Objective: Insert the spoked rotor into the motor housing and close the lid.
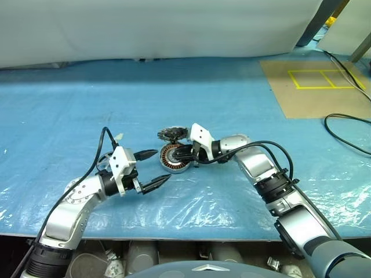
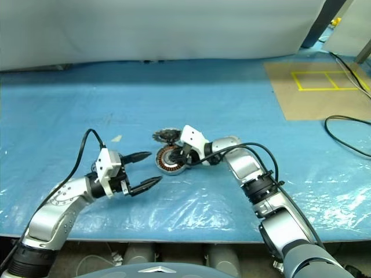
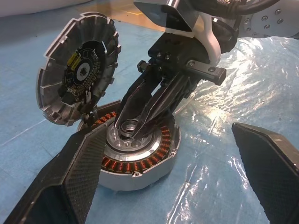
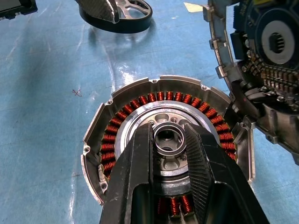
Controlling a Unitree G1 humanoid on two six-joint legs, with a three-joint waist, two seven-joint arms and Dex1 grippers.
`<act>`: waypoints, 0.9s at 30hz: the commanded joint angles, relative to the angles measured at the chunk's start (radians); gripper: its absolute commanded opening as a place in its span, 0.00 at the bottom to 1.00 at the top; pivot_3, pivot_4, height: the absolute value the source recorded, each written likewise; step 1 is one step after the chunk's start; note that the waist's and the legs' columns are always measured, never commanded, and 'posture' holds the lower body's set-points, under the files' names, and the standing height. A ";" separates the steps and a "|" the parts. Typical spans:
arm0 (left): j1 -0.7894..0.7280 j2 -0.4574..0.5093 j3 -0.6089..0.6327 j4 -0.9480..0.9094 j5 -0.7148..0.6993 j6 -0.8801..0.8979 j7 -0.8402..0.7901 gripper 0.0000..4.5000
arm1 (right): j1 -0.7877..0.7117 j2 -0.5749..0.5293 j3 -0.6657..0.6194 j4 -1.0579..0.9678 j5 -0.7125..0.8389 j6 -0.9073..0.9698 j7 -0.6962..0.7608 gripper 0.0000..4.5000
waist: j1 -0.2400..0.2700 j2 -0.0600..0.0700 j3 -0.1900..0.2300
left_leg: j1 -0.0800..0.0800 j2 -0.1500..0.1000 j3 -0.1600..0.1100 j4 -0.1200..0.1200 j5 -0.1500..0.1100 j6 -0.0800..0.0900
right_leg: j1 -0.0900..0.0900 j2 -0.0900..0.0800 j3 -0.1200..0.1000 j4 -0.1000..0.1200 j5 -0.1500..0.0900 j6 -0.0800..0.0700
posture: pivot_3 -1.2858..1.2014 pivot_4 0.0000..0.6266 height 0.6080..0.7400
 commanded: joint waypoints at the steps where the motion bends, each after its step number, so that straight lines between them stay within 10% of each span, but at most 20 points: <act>1: -0.009 -0.001 0.006 -0.013 0.000 -0.018 0.004 1.00 | -0.009 0.017 -0.004 -0.005 -0.005 -0.006 -0.006 0.14 | 0.000 0.000 0.000 | 0.000 0.000 0.000 0.000 0.000 0.000 | 0.000 0.000 0.000 0.000 0.000 0.000 | 0.52 0.24 1.00; 27: -0.019 -0.006 0.002 0.004 0.007 -0.030 0.008 1.00 | 0.000 0.012 -0.015 0.005 -0.028 -0.014 -0.017 0.14 | 0.000 0.000 0.000 | 0.000 0.000 0.000 0.001 0.000 0.000 | 0.000 0.000 0.000 0.001 0.000 0.000 | 0.52 0.24 1.00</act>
